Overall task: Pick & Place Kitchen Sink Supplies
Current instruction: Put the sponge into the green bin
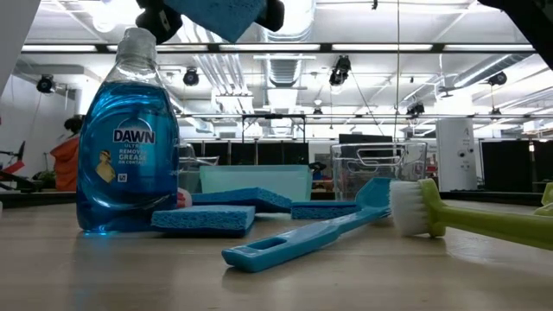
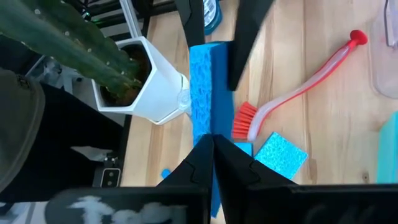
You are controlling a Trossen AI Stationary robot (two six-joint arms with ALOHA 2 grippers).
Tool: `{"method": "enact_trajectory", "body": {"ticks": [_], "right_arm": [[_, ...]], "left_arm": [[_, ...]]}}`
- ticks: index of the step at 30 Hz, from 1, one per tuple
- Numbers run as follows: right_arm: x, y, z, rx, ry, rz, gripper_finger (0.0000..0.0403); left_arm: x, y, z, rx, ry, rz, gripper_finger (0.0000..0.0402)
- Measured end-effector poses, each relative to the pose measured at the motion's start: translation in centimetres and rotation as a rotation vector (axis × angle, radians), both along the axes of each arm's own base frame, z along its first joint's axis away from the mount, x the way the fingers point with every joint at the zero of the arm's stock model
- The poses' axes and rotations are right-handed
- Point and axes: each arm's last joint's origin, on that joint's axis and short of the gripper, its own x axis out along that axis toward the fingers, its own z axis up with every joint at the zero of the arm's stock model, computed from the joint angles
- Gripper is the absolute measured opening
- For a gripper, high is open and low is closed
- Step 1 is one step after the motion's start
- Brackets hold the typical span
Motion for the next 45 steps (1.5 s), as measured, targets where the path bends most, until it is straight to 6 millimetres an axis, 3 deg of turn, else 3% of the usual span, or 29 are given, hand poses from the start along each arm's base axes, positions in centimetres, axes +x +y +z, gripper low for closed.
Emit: {"method": "enact_trajectory", "body": {"ticks": [6,14,18,28,34,45], "right_arm": [[-0.8,-0.2,0.5,0.003,0.024,-0.014,0.0022],[-3.5,-0.6,2.5,-0.055,0.094,-0.116,0.0102],[-5.6,-0.8,3.8,-0.122,0.129,-0.192,0.0122],[-10.6,-1.0,9.1,-0.401,-0.045,-0.466,0.0113],[-13.1,-1.0,11.1,-0.441,-0.113,-0.483,0.0102],[-16.1,-1.0,13.1,-0.49,-0.202,-0.438,0.0111]], "left_arm": [[-0.2,0.1,0.7,-0.006,-0.022,0.007,0.0009],[-0.3,1.1,2.2,-0.07,-0.036,0.077,0.0028],[-0.3,2.4,2.5,-0.178,-0.01,0.184,0.0027],[-0.2,6.0,2.3,-0.429,-0.017,0.46,0.0018],[0.8,7.5,3.5,-0.53,-0.085,0.539,0.0014],[4.2,10.5,2.5,-0.494,0.294,0.794,0.0017]]}}
